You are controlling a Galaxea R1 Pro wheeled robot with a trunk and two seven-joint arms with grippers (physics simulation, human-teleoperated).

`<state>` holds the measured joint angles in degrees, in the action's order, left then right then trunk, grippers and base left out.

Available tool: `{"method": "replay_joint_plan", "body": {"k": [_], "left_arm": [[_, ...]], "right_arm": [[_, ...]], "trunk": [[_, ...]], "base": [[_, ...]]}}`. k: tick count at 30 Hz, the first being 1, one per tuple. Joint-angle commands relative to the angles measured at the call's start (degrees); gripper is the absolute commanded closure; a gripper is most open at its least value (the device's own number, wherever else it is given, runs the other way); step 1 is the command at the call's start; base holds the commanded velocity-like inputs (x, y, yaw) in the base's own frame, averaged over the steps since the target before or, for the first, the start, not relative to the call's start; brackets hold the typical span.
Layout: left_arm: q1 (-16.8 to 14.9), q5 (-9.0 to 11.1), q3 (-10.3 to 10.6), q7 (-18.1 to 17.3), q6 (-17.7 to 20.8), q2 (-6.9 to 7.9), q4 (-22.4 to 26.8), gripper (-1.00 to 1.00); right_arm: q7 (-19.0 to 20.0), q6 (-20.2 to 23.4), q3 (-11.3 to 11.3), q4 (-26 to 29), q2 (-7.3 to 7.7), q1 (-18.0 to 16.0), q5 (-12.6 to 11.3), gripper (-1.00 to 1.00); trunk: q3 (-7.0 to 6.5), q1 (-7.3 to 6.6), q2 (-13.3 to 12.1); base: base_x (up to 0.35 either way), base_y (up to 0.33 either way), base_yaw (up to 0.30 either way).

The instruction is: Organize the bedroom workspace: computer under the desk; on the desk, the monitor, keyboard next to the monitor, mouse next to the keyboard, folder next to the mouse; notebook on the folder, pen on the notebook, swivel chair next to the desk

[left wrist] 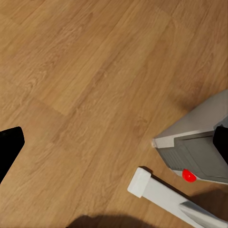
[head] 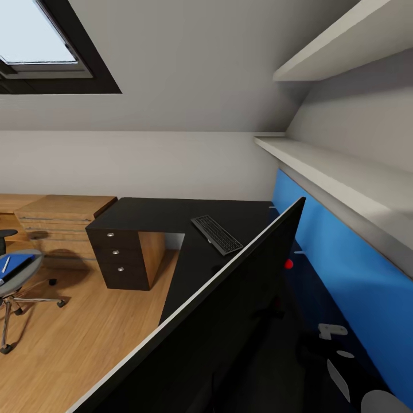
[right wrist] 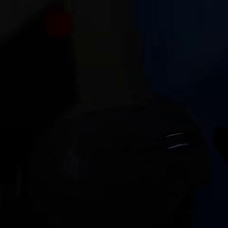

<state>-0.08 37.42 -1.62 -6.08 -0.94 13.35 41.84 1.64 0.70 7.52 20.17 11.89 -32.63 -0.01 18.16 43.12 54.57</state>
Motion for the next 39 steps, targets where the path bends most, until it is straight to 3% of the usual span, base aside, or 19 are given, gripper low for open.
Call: {"method": "replay_joint_plan", "body": {"k": [1,11,12,35,39], "left_arm": [[0.0,0.6,0.0,-0.3,0.0,0.01,0.0,-1.0],[0.0,0.6,-0.1,-0.3,0.0,0.07,0.0,-1.0],[0.0,0.6,-0.1,-0.3,0.0,0.08,0.0,-1.0],[0.0,0.9,-0.1,-0.3,0.0,0.16,0.0,-1.0],[0.0,1.0,-0.1,-0.2,0.0,0.17,-0.1,-1.0]], "right_arm": [[0.2,0.4,0.1,-1.1,-0.03,0.0,0.4,-1.0],[0.4,0.4,0.1,-1.0,-0.03,0.0,0.4,-1.0],[0.6,0.4,0.1,-1.0,-0.03,0.0,0.4,1.0],[1.9,0.3,0.2,-1.0,-0.11,0.0,0.4,1.0],[1.9,0.3,0.2,-1.0,-0.12,0.0,0.4,1.0]], "trunk": [[0.07,0.01,0.0],[0.07,0.01,0.0],[0.07,0.01,0.0],[0.07,0.01,0.0],[-0.65,-0.87,-1.6]], "base": [[0.0,0.0,0.0],[0.0,0.0,0.0],[0.0,0.0,0.0],[0.0,0.0,0.0],[0.0,0.0,0.0]]}}
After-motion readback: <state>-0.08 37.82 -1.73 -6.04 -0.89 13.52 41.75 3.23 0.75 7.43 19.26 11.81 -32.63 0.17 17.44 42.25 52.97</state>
